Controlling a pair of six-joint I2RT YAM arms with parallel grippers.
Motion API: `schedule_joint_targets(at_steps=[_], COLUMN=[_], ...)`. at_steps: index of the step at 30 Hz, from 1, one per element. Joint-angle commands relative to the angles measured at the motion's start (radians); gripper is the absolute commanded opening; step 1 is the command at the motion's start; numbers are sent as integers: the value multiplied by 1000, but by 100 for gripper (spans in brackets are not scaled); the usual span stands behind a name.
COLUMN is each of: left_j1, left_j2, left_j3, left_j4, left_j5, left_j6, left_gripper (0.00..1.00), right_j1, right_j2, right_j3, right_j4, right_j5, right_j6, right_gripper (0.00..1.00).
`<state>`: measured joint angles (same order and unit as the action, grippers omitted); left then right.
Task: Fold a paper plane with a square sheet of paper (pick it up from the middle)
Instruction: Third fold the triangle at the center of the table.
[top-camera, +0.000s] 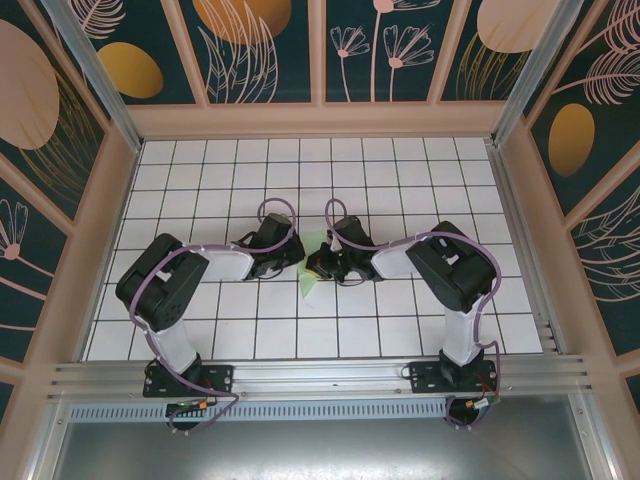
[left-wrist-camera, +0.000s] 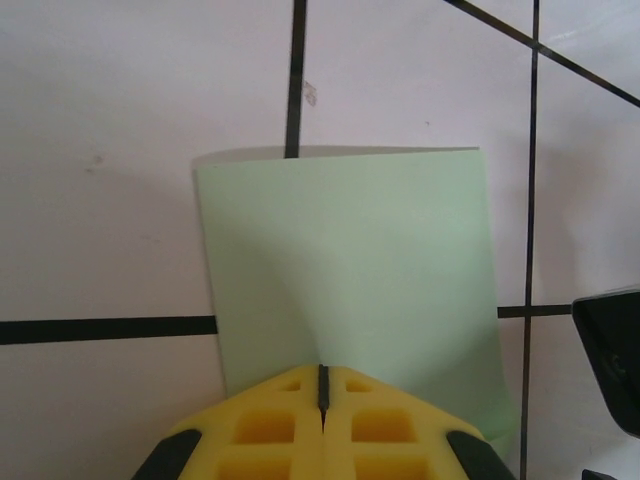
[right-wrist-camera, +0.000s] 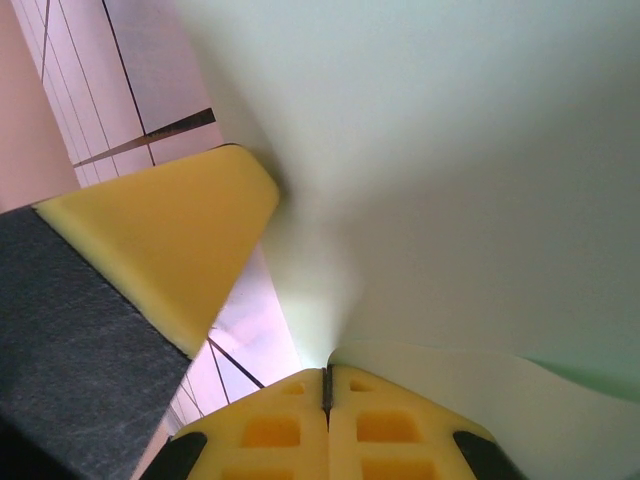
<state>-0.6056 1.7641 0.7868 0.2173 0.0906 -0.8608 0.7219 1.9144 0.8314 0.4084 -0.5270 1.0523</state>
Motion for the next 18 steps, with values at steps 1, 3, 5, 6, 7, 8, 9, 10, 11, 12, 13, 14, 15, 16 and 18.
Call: schedule_joint_targets(at_steps=[1, 3, 5, 6, 7, 8, 9, 10, 11, 12, 13, 14, 15, 16, 18], left_j1=[18, 21, 21, 21, 20, 21, 20, 20, 20, 22, 21, 20, 21, 20, 21], left_j2=[-43, -29, -8, 0, 6, 11, 16, 21, 26, 31, 36, 41, 43, 43, 45], left_j3=[36, 33, 23, 17, 12, 5, 1, 0, -3, -3, -4, -5, -8, -10, -15], left_j4=[-54, -49, -32, -29, -27, -24, -23, -25, -27, -30, -34, -37, -41, -42, -47], left_j5=[-34, -7, 17, 20, 21, 25, 26, 27, 29, 30, 29, 28, 25, 23, 18], left_j6=[31, 34, 27, 22, 19, 17, 15, 15, 14, 12, 11, 9, 8, 6, 5], left_gripper=[3, 3, 1, 1, 1, 0, 0, 0, 0, 0, 0, 0, 0, 0, 0], right_j1=[5, 6, 5, 6, 6, 7, 7, 6, 7, 7, 6, 7, 7, 7, 6], right_j2=[32, 27, 19, 16, 12, 7, 3, -2, -5, -7, -10, -12, -13, -16, -23], right_j3=[11, 10, 9, 7, 4, 0, -5, -7, -10, -11, -12, -15, -16, -18, -23], right_j4=[-43, -43, -43, -43, -42, -38, -34, -34, -33, -33, -33, -33, -33, -31, -31], right_j5=[29, 30, 36, 36, 38, 41, 43, 46, 50, 54, 55, 56, 57, 60, 66], right_j6=[-24, -25, -25, -24, -24, -25, -23, -23, -23, -23, -23, -23, -21, -20, -19], right_gripper=[0, 0, 0, 0, 0, 0, 0, 0, 0, 0, 0, 0, 0, 0, 0])
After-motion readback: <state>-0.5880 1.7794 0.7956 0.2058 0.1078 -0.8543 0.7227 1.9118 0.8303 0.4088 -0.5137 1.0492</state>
